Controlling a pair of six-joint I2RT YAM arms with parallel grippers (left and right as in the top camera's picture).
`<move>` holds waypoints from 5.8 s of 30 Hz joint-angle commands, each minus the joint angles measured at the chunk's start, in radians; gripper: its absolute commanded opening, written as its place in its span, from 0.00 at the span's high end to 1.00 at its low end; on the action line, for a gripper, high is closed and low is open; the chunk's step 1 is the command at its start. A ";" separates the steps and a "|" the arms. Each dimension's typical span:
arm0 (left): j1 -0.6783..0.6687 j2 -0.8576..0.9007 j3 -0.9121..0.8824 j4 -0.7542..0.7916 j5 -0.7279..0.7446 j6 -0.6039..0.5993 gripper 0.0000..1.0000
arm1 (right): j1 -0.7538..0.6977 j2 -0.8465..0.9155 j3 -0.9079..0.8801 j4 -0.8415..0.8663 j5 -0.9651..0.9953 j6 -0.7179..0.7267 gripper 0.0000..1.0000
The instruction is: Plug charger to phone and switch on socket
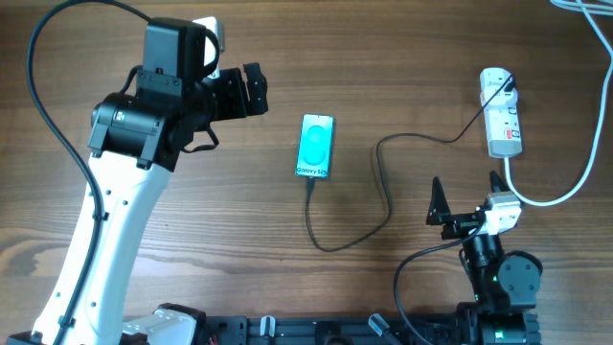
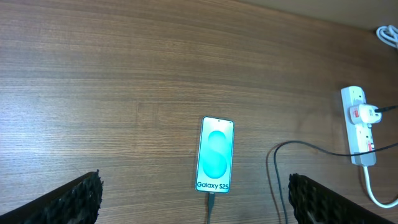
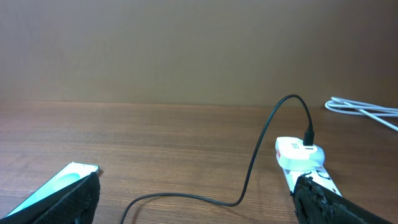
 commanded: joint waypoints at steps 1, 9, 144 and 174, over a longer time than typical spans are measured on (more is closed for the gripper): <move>0.003 0.001 -0.003 0.003 -0.017 -0.008 0.00 | 0.005 -0.012 0.000 0.005 0.002 -0.013 0.00; 0.003 0.001 -0.003 0.003 -0.017 -0.008 0.00 | 0.005 -0.012 0.000 0.005 0.002 -0.013 0.00; 0.274 -1.432 -1.579 1.010 0.056 0.207 0.00 | 0.005 -0.012 0.000 0.005 0.003 -0.013 0.00; 0.237 -1.432 -1.579 0.909 -0.057 0.356 0.00 | 0.005 -0.012 0.000 0.005 0.003 -0.013 0.00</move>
